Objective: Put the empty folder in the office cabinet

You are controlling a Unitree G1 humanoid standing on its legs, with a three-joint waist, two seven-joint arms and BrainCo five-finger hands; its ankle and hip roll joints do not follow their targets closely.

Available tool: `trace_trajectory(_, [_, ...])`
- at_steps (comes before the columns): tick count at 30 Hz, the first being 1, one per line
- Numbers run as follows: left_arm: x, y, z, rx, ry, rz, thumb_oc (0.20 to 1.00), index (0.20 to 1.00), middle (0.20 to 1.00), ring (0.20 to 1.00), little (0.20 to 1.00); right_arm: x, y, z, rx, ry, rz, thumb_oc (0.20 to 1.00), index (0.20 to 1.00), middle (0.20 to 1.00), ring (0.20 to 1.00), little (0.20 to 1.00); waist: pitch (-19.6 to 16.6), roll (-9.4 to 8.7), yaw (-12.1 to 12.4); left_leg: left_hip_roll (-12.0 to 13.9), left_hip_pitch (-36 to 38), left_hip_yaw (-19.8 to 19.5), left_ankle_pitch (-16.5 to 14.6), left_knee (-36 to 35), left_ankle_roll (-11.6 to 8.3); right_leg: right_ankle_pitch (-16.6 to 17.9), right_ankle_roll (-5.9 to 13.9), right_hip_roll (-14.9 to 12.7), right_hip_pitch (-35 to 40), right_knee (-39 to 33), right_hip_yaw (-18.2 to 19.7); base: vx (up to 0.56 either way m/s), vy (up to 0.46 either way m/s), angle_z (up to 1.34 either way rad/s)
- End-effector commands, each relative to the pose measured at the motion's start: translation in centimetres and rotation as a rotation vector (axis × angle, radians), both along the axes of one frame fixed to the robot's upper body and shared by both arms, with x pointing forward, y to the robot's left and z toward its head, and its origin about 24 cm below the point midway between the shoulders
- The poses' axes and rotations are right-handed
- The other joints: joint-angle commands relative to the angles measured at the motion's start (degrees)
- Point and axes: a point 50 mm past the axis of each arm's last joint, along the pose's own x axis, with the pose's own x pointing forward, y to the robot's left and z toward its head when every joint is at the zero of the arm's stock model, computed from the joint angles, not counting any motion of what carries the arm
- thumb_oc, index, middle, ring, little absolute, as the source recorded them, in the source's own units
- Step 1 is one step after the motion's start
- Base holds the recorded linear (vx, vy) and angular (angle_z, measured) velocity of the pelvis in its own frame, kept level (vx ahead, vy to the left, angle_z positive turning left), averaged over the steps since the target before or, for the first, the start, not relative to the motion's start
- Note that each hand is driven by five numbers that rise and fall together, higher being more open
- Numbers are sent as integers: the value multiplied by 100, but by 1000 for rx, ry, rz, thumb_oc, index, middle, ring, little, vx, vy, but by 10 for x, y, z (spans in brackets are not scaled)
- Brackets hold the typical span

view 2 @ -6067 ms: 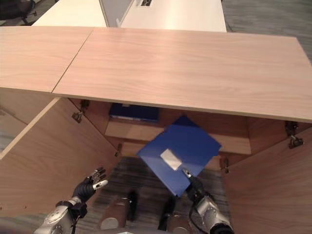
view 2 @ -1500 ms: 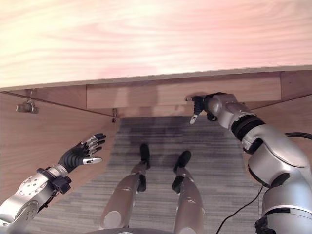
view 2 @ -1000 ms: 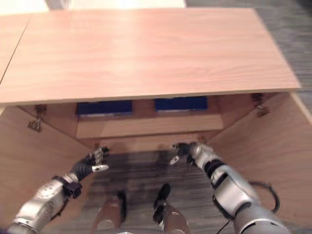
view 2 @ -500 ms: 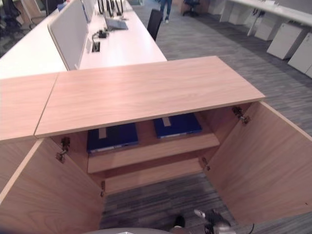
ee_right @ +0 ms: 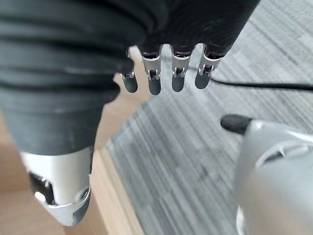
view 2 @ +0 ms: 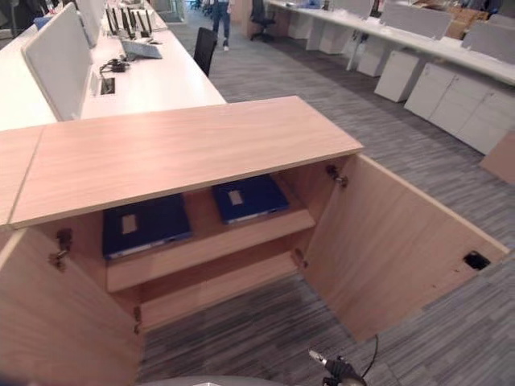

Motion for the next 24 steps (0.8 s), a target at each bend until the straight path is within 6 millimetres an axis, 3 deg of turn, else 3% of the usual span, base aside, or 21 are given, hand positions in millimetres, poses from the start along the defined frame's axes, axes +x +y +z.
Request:
trace_trajectory(1, [14,18,9,51,-36,35,1000,1000,1000,1000,1000,13,-5,4,-24,-42,-36,1000,1000,1000,1000,1000,-2,-105,-180,-51,-182,-316,-585,26,206,110,-65,124,-356,-162,445,-6,-189,-41])
trace_trajectory(5, [11,18,8,46,-36,49,1000,1000,1000,1000,1000,23,-18,12,-71,-89,-13,1000,1000,1000,1000,1000,-16,-117,-282,322,-112,-182,-440,55,2,-169,-197,552,-366,-309,670,3,-275,-39])
trace_trajectory(6, [10,12,6,31,-35,44,1000,1000,1000,1000,1000,36,-28,22,-117,-154,7,1000,1000,1000,1000,1000,-21,-104,-360,501,-116,-152,-364,74,-90,-281,-273,740,-360,-344,734,-1,-260,-33])
trace_trajectory(9, [9,6,3,9,-35,44,1000,1000,1000,1000,1000,44,-42,32,-173,-201,9,1000,1000,1000,1000,1000,-46,-60,-429,710,-118,-113,-274,81,-191,-397,-354,940,-358,-384,760,22,-267,-22])
trace_trajectory(11, [6,-1,0,-19,-32,49,1000,1000,1000,1000,1000,60,-64,52,-271,-270,38,1000,1000,1000,1000,1000,-67,2,-488,998,-101,-59,-145,99,-333,-539,-455,1199,-348,-387,762,48,-265,-7])
trace_trajectory(14, [4,-4,-1,-28,-27,46,1000,1000,1000,1000,1000,72,-79,67,-337,-322,46,1000,1000,1000,1000,1000,-76,45,-502,1189,-74,-15,-63,114,-419,-643,-530,1386,-321,-394,766,85,-252,-12])
trace_trajectory(15, [3,-1,0,-27,-25,56,1000,1000,1000,1000,1000,95,-105,101,-469,-449,30,1000,1000,1000,1000,1000,-128,116,-511,1537,45,-65,-19,101,-610,-911,-634,1756,-147,-465,757,164,-298,-16])
trace_trajectory(17, [3,0,0,-26,-26,58,1000,1000,1000,1000,1000,100,-112,111,-503,-479,27,1000,1000,1000,1000,1000,-121,137,-499,1634,74,-60,7,122,-652,-955,-673,1844,-89,-487,736,125,-275,-3])
trace_trajectory(18, [-23,-3,-2,-52,65,37,1000,1000,1000,1000,1000,100,-114,112,-516,-484,10,1000,1000,1000,1000,1000,-128,95,-475,1714,87,-68,40,134,-678,-1013,-725,1936,-38,-511,741,113,-321,-2])
trace_trajectory(19, [-4,19,7,30,34,70,1000,1000,1000,1000,1000,116,-109,130,-548,-588,50,1000,1000,1000,1000,1000,-154,111,-484,1809,110,-78,63,189,-724,-1079,-773,2053,19,-541,737,86,-243,-4])
trace_trajectory(22, [-8,19,7,22,35,79,1000,1000,1000,1000,1000,121,-118,141,-589,-611,41,1000,1000,1000,1000,1000,-134,100,-450,1901,111,-135,22,334,-717,-1166,-850,2135,51,-491,753,68,-183,-5])
trace_trajectory(24, [-10,20,8,40,41,105,1000,1000,1000,1000,1000,135,-114,158,-607,-693,73,1000,1000,1000,1000,1000,-74,59,-433,1900,37,-274,-106,762,-675,-1219,-924,2157,59,-395,802,-5,-174,-13])
